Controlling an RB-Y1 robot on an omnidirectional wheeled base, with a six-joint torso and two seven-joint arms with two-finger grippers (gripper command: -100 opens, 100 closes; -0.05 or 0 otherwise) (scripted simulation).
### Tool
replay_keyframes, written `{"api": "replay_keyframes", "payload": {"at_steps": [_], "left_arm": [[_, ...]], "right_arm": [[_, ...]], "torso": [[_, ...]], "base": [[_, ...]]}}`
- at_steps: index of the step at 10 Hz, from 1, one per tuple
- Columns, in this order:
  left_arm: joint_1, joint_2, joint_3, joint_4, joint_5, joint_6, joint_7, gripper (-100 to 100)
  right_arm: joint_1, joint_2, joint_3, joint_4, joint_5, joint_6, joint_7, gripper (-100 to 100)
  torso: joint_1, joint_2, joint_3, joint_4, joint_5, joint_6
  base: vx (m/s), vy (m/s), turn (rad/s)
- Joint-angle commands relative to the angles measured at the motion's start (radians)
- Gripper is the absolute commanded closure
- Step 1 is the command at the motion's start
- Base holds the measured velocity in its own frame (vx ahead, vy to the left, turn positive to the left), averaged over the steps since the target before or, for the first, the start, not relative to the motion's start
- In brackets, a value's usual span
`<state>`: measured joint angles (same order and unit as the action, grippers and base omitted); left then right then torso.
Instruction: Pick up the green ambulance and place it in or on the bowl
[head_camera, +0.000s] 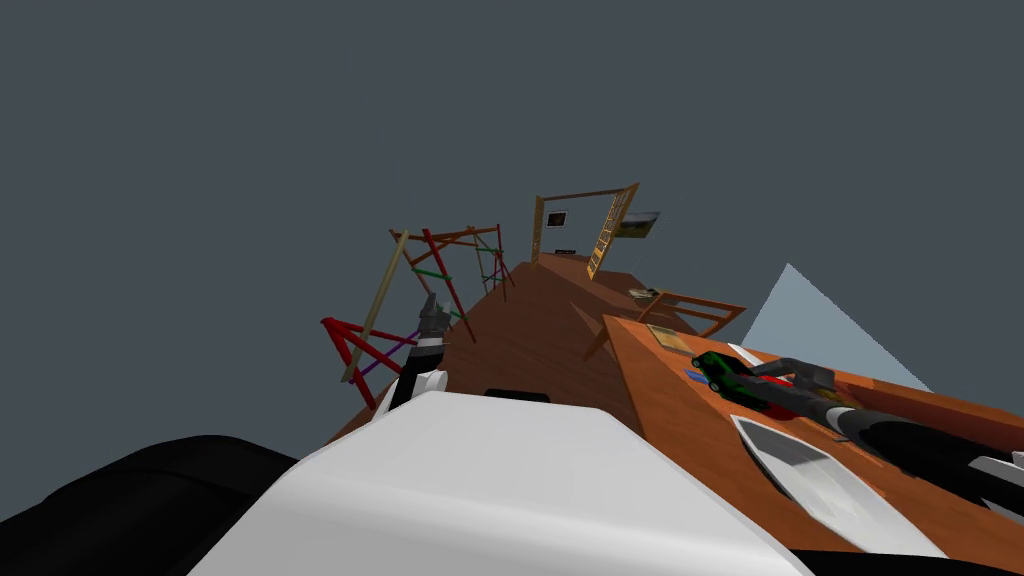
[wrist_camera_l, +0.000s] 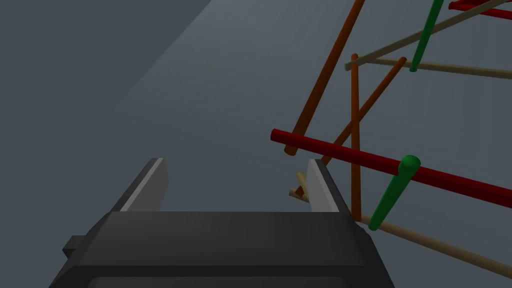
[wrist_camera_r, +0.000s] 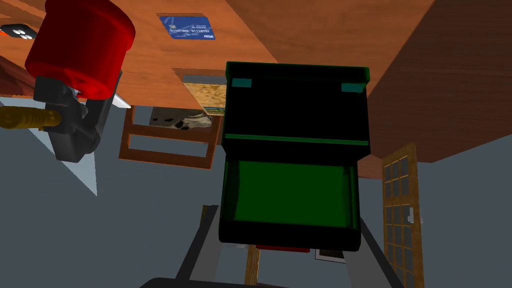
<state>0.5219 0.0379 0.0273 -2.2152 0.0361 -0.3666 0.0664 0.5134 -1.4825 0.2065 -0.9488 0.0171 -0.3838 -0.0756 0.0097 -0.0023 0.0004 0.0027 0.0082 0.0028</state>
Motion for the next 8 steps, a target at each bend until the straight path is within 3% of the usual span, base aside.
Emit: {"api": "replay_keyframes", "payload": {"at_steps": [1, 5, 8], "left_arm": [[0.000, 0.000, 0.000, 0.000, 0.000, 0.000, 0.000, 0], [0.000, 0.000, 0.000, 0.000, 0.000, 0.000, 0.000, 0], [0.000, 0.000, 0.000, 0.000, 0.000, 0.000, 0.000, 0]], "right_arm": [[0.028, -0.031, 0.001, -0.006, -0.030, -0.026, -0.022, 100], [0.084, -0.087, 0.049, -0.013, -0.060, -0.108, -0.064, 100], [0.097, -0.102, 0.101, -0.017, -0.023, -0.159, -0.072, 100]], "torso": [[0.000, 0.000, 0.000, 0.000, 0.000, 0.000], [-0.008, 0.006, 0.003, 0.001, -0.001, 0.001], [-0.012, 0.011, 0.007, 0.002, -0.001, 0.002]], "base": [[0.037, -0.035, -0.058], [0.012, -0.115, -0.080], [-0.046, -0.187, -0.109]]}}
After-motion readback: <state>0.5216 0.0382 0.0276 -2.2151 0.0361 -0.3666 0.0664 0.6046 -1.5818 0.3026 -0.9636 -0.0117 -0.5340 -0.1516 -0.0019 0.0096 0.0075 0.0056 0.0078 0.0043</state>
